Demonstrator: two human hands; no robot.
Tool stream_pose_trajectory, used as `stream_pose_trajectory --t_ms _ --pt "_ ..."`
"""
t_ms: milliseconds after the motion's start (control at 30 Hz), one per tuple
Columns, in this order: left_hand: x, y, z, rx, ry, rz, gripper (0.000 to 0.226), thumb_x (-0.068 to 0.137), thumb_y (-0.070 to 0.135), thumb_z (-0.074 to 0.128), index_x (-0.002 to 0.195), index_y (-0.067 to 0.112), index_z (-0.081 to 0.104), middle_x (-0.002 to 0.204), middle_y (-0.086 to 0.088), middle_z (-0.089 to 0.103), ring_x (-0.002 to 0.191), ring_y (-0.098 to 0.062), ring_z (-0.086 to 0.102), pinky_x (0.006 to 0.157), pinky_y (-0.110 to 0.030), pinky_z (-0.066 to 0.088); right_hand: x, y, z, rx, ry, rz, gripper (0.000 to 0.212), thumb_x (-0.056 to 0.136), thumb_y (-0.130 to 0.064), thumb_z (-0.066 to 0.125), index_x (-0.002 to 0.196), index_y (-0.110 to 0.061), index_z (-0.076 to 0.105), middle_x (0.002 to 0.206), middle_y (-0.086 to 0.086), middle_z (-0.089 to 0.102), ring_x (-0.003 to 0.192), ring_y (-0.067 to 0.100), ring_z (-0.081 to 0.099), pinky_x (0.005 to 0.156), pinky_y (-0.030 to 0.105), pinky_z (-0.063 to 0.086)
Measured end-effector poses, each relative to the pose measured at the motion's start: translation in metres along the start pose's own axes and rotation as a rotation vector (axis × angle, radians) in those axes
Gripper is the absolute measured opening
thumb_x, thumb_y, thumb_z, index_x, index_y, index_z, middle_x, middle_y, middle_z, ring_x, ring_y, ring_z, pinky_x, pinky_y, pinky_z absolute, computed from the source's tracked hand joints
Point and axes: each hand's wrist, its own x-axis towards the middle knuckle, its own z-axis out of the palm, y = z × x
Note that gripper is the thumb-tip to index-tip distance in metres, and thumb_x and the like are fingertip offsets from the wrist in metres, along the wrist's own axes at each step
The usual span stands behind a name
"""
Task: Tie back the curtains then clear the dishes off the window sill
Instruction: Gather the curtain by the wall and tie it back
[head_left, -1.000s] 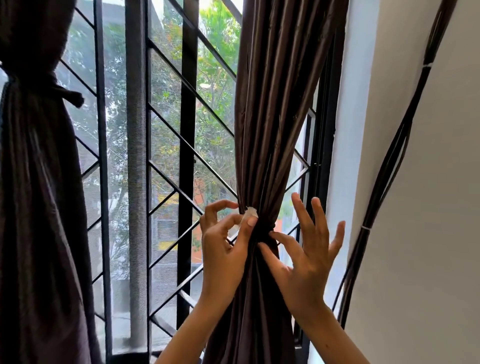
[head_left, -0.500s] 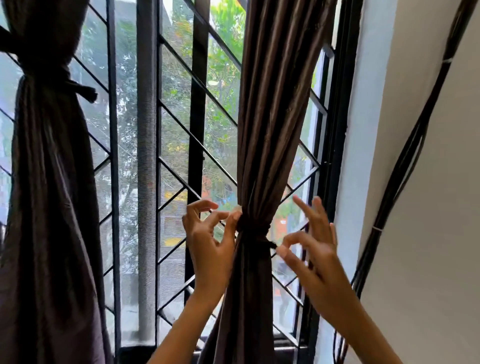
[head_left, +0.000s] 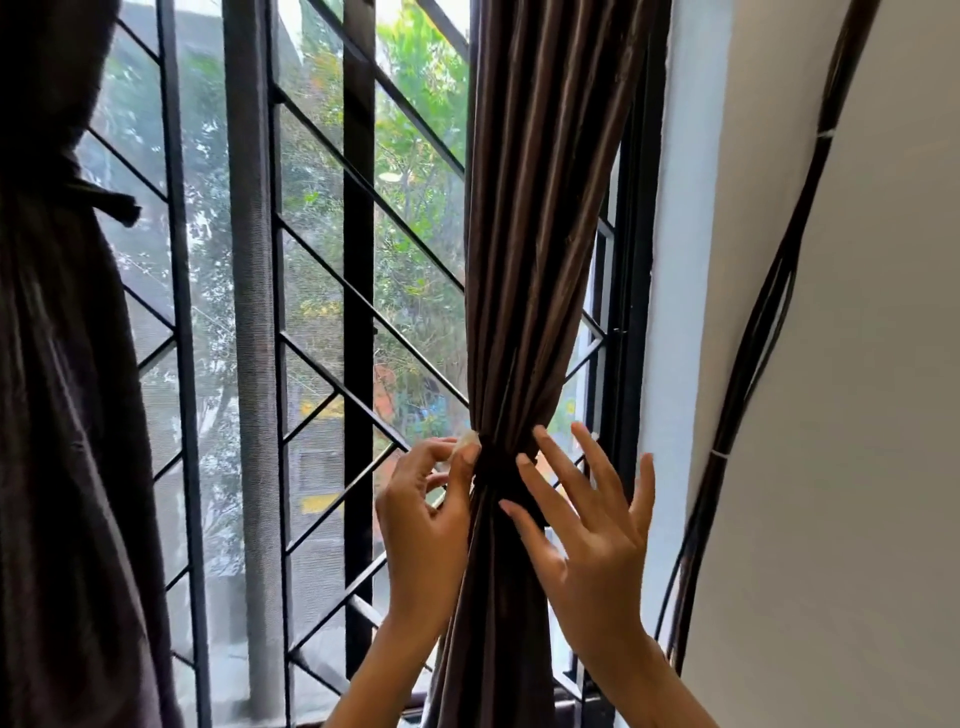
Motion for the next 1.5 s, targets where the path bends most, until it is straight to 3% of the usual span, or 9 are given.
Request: stream_pose_trajectory --t_ms 233,433,633,733,800,933,1200,1367,1500 --pt "-0.001 0.012 -0.002 -0.124 -0.043 -0.067 0.015 0.082 0.029 0.066 0.078 0.014 0.069 0.080 0.004 0.071 0.069 -0.005 0.065 0.060 -0.015 0.048 0.006 0.004 -0.001 0.032 0.060 -0.041 0.021 0.093 -0.020 0.058 0.102 -0.010 0.074 0.127 0.002 0.060 0.131 0.028 0.046 0.107 0.069 0.015" --pt "0.001 0.023 -0.001 -0.142 -0.048 -0.034 0.017 0.075 0.029 0.071 0.072 0.014 0.064 0.067 0.007 0.065 0.063 -0.003 0.064 0.058 -0.015 0.049 0.001 0.010 -0.001 0.135 0.055 -0.048 0.022 0.087 -0.011 0.065 0.107 -0.004 0.070 0.124 0.008 0.062 0.119 0.016 0.058 0.112 0.057 0.023" --pt "0.000 0.016 0.002 -0.115 -0.093 -0.044 0.016 0.079 0.027 0.072 0.069 0.015 0.069 0.066 0.001 0.068 0.068 -0.014 0.069 0.064 -0.032 0.055 -0.007 0.021 0.003 0.184 0.046 -0.046 0.023 0.093 -0.010 0.057 0.114 -0.002 0.064 0.120 0.011 0.064 0.115 0.015 0.061 0.114 0.048 0.026" --pt "0.000 0.018 0.000 -0.081 -0.031 -0.009 0.014 0.075 0.030 0.072 0.069 0.016 0.072 0.068 0.007 0.071 0.071 -0.006 0.069 0.062 -0.016 0.051 -0.002 0.028 -0.002 0.157 0.056 -0.113 0.021 0.095 -0.009 0.054 0.112 -0.002 0.065 0.116 0.010 0.066 0.110 0.015 0.064 0.113 0.049 0.027" --pt "0.001 0.019 -0.002 -0.020 0.023 0.070 0.015 0.073 0.031 0.072 0.071 0.016 0.073 0.071 0.011 0.072 0.075 0.000 0.069 0.063 -0.012 0.049 -0.001 0.029 -0.007 0.129 0.056 -0.173 0.022 0.094 -0.008 0.055 0.113 -0.004 0.064 0.117 0.008 0.065 0.111 0.014 0.063 0.114 0.049 0.025" --pt "0.003 0.014 -0.003 0.082 0.073 0.233 0.010 0.076 0.021 0.076 0.073 0.011 0.074 0.079 0.009 0.073 0.083 -0.001 0.070 0.073 -0.021 0.054 0.005 0.030 -0.014 0.100 0.040 -0.204 0.021 0.095 -0.010 0.053 0.103 -0.008 0.072 0.114 0.003 0.067 0.115 0.018 0.061 0.113 0.056 0.019" --pt "0.016 -0.002 -0.014 0.190 0.098 0.295 0.019 0.080 0.030 0.072 0.073 0.013 0.073 0.078 0.009 0.072 0.073 0.002 0.067 0.061 -0.011 0.045 0.008 0.055 -0.031 -0.053 -0.004 -0.305 0.029 0.083 -0.004 0.057 0.107 -0.021 0.064 0.119 -0.009 0.063 0.139 0.022 0.035 0.114 0.055 -0.004" --pt "0.011 -0.008 -0.009 0.096 0.038 0.221 0.014 0.080 0.029 0.075 0.073 0.017 0.070 0.076 0.011 0.071 0.074 -0.002 0.068 0.065 -0.019 0.053 0.005 0.055 -0.029 0.070 -0.023 -0.172 0.022 0.085 -0.005 0.057 0.101 -0.019 0.064 0.110 -0.006 0.069 0.129 0.024 0.048 0.115 0.054 0.006" --pt "0.009 -0.006 0.000 -0.004 -0.059 0.114 0.026 0.081 0.040 0.068 0.069 0.018 0.060 0.064 0.013 0.064 0.063 0.001 0.063 0.062 -0.010 0.046 0.003 0.052 -0.021 0.042 -0.016 -0.068 0.040 0.079 0.008 0.065 0.112 -0.014 0.063 0.128 0.001 0.059 0.131 0.024 0.047 0.115 0.052 0.017"
